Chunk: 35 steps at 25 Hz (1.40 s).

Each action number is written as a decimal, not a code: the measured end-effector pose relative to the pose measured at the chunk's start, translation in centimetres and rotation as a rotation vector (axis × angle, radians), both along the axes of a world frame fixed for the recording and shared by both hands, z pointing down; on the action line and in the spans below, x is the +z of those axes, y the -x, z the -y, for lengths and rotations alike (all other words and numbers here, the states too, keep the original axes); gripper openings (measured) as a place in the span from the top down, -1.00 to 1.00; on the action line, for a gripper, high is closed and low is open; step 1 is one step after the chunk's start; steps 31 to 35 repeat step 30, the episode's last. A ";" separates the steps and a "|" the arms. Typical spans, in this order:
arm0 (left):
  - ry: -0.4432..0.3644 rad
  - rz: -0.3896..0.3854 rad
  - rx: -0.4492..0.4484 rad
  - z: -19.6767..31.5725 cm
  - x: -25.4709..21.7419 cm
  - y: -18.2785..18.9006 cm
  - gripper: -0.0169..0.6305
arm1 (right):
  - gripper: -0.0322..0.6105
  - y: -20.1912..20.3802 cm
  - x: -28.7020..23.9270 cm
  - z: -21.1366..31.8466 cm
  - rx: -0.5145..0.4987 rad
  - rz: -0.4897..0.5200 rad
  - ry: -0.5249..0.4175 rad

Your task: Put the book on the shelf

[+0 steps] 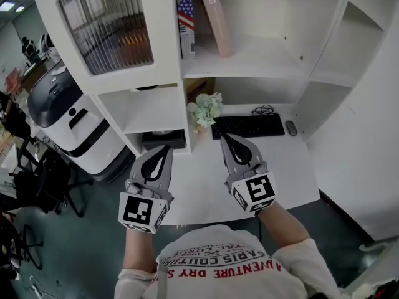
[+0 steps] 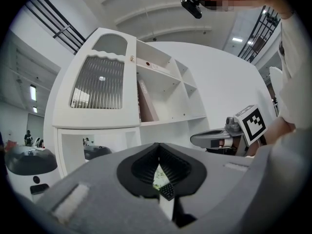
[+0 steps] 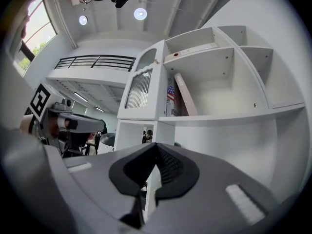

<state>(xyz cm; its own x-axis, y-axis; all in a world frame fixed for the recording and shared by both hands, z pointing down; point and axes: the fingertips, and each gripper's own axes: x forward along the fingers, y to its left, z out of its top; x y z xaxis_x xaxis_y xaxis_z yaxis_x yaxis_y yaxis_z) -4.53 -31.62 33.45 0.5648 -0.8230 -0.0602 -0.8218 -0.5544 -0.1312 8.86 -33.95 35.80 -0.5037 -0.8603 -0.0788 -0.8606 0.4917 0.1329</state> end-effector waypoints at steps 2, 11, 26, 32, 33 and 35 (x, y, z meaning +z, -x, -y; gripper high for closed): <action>0.003 -0.005 -0.001 0.0 0.1 0.0 0.93 | 0.90 -0.2 0.1 -0.1 0.005 0.002 0.003; 0.008 -0.015 -0.007 0.1 0.5 -0.1 0.93 | 0.90 0.1 0.3 -0.7 -0.018 -0.031 -0.011; 0.051 -0.006 -0.021 -0.4 2.2 0.2 0.93 | 0.90 -0.3 1.0 -1.6 -0.040 -0.034 -0.007; 0.056 -0.005 -0.019 -0.3 2.4 -0.1 0.93 | 0.90 -0.3 1.3 -1.7 -0.057 -0.035 0.000; 0.056 -0.005 -0.019 -0.3 2.4 -0.1 0.93 | 0.90 -0.3 1.3 -1.7 -0.057 -0.035 0.000; 0.056 -0.005 -0.019 -0.3 2.4 -0.1 0.93 | 0.90 -0.3 1.3 -1.7 -0.057 -0.035 0.000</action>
